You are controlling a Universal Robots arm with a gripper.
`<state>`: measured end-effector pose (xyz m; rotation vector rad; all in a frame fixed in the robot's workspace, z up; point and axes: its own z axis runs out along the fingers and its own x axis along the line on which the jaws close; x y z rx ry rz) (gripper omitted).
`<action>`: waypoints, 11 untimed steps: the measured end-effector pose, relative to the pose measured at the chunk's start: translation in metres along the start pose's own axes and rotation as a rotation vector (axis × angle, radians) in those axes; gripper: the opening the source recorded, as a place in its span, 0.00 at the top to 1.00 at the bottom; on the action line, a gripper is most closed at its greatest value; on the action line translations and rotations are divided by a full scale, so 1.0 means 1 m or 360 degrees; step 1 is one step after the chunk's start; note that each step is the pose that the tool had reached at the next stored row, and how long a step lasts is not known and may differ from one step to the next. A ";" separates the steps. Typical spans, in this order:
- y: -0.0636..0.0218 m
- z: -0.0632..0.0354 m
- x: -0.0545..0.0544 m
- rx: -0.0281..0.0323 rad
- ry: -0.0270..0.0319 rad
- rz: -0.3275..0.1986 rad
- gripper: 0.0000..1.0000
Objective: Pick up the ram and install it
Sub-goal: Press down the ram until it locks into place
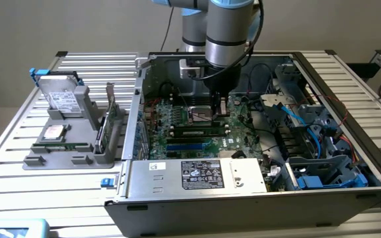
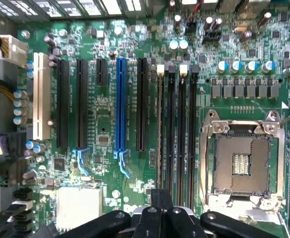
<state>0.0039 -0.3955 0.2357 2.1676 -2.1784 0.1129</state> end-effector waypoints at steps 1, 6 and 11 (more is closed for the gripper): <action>0.0018 -0.0029 0.000 -0.00001 0.00001 0.0000 0.89; 0.0175 -0.0051 0.001 0.00015 0.00002 0.0000 0.89; 0.0363 -0.0051 0.001 0.00124 -0.00001 0.0001 0.89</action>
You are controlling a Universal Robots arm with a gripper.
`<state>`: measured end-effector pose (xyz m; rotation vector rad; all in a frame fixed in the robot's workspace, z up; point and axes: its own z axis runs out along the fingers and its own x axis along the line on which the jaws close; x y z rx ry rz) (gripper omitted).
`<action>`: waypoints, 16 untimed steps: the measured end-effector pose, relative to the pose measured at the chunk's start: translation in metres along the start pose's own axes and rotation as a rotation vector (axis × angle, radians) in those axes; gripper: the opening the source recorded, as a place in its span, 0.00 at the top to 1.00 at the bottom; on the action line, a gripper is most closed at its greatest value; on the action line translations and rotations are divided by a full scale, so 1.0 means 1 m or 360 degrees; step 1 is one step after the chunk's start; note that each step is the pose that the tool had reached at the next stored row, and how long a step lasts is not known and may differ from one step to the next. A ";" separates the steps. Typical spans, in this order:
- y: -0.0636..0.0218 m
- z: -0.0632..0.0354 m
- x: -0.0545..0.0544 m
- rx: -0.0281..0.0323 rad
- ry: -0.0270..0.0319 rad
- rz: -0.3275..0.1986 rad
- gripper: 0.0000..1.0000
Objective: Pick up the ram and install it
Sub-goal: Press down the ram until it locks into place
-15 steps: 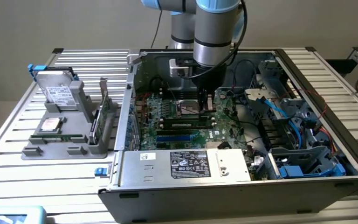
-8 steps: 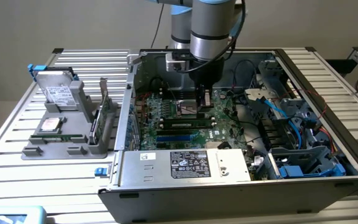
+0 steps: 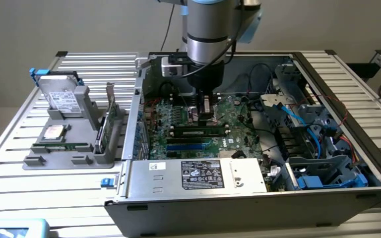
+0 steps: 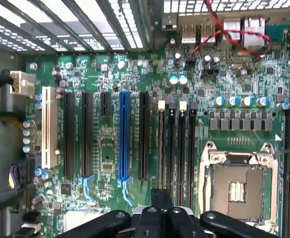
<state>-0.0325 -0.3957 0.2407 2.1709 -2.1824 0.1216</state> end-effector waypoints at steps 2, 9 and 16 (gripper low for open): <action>0.0060 0.0005 0.000 0.00063 0.00000 0.0001 0.89; 0.0165 0.0075 -0.001 0.00272 -0.00001 0.0002 0.89; 0.0162 0.0093 -0.002 0.00274 -0.00004 0.0003 0.89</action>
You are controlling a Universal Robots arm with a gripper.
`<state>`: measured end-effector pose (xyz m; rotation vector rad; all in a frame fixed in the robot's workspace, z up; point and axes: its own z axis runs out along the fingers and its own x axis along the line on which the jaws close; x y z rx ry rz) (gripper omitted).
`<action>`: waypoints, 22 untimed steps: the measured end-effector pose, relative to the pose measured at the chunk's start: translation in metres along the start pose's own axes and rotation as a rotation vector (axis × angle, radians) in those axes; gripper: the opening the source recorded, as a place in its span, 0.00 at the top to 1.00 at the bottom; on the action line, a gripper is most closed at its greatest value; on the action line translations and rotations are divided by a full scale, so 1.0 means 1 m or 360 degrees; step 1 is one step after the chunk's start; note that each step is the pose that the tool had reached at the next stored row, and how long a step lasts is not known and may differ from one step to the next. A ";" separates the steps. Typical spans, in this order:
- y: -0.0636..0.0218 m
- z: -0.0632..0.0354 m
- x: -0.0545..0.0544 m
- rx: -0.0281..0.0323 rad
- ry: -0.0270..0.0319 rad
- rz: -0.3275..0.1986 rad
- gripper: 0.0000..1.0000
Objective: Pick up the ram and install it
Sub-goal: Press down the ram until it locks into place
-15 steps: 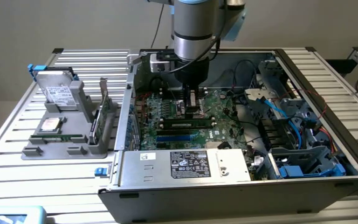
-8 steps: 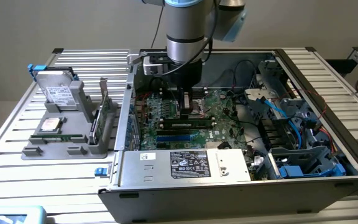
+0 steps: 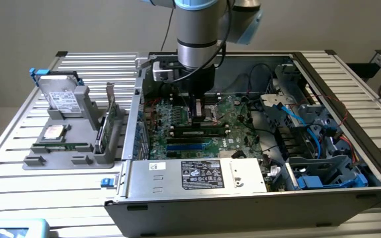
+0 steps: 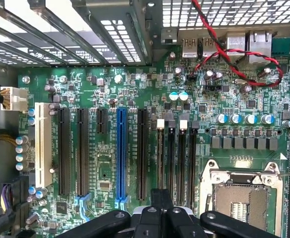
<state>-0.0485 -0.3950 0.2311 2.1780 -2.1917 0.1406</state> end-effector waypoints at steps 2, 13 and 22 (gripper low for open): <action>0.0000 0.0000 -0.001 -0.00001 0.00002 0.0000 0.89; -0.0032 0.0013 -0.004 -0.00284 0.00106 -0.0003 0.89; -0.0048 0.0017 -0.004 -0.00394 0.00132 -0.0005 0.89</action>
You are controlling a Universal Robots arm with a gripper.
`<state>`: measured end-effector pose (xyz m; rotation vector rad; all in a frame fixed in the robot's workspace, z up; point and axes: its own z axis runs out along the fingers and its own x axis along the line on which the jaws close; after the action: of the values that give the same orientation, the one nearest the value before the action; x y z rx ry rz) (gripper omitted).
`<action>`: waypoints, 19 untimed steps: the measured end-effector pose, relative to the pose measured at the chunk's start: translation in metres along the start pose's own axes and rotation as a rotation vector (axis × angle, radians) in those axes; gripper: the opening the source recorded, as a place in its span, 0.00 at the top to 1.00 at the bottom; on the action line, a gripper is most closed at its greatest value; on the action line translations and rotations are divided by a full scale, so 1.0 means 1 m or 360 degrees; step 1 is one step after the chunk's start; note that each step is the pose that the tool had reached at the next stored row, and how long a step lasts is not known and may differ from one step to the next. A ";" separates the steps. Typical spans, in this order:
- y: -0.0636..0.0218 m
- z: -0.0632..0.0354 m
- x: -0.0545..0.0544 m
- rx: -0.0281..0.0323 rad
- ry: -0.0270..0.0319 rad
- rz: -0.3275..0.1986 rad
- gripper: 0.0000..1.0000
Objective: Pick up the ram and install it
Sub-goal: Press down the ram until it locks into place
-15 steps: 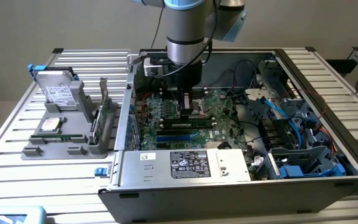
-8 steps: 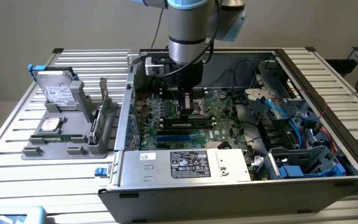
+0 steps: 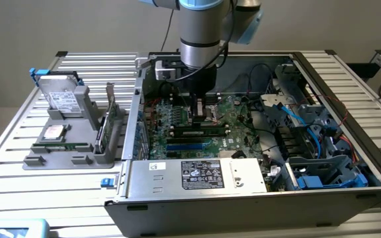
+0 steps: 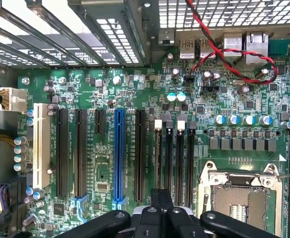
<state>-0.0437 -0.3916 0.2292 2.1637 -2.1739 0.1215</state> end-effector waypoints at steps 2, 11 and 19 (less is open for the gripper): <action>-0.0003 0.0006 0.000 0.00001 0.00001 0.0000 0.89; -0.0003 0.0035 0.000 -0.00007 0.00030 0.0000 0.89; -0.0005 0.0020 0.000 0.00019 0.00022 0.0000 0.89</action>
<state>-0.0432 -0.3914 0.2272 2.1634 -2.1739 0.1243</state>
